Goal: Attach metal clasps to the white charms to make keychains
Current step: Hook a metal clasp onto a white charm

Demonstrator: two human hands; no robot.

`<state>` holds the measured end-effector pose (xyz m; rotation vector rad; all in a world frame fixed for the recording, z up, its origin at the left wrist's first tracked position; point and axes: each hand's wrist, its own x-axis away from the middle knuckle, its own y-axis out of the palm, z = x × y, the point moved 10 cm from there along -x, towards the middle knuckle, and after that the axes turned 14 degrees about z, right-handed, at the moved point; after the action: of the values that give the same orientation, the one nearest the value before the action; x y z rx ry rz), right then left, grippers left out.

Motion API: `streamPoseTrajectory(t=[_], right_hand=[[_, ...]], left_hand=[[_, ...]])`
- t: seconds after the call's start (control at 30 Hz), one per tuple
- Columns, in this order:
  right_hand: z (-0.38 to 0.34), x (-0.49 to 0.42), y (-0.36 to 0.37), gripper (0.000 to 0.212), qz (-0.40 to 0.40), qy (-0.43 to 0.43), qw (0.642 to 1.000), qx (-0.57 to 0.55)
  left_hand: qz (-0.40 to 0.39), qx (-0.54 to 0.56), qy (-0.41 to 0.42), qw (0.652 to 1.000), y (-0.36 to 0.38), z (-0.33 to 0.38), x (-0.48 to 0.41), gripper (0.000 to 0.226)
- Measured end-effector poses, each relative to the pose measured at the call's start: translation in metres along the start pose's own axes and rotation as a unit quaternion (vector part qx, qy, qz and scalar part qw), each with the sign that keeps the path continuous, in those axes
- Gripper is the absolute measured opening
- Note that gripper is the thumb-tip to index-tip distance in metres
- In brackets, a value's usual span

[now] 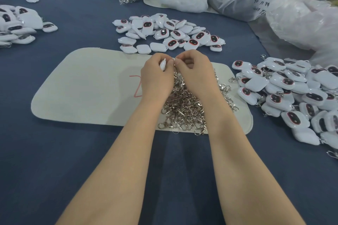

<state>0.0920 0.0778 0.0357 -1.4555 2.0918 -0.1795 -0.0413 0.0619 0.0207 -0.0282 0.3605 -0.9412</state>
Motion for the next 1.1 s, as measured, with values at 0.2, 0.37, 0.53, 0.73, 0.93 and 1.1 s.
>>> streamPoseTrajectory(t=[0.2, 0.37, 0.53, 0.73, 0.93, 1.1], right_hand=[[-0.001, 0.000, -0.001, 0.006, 0.011, -0.004, 1.000, 0.004], [-0.006, 0.002, -0.004, 0.010, 0.027, -0.031, 0.999, 0.020], [-0.011, 0.006, 0.001, 0.014, 0.013, -0.062, 0.996, 0.056], [-0.007, 0.005, 0.003, 0.012, 0.008, -0.026, 1.000, 0.012], [-0.004, 0.004, 0.004, 0.005, 0.002, -0.018, 1.000, 0.014], [-0.002, 0.002, -0.001, 0.011, 0.025, -0.013, 1.000, 0.005]], left_hand=[[0.001, 0.025, -0.016, 1.000, -0.001, -0.001, 0.000, 0.009], [-0.022, -0.023, 0.023, 0.999, 0.005, 0.001, 0.003, 0.011], [-0.006, -0.052, 0.056, 0.997, 0.001, 0.006, 0.003, 0.014], [-0.005, -0.076, 0.024, 0.997, 0.002, -0.001, 0.000, 0.015], [0.005, -0.066, 0.015, 0.998, 0.000, -0.001, 0.000, 0.016], [-0.009, -0.050, 0.010, 0.999, 0.003, -0.001, 0.000, 0.012]])
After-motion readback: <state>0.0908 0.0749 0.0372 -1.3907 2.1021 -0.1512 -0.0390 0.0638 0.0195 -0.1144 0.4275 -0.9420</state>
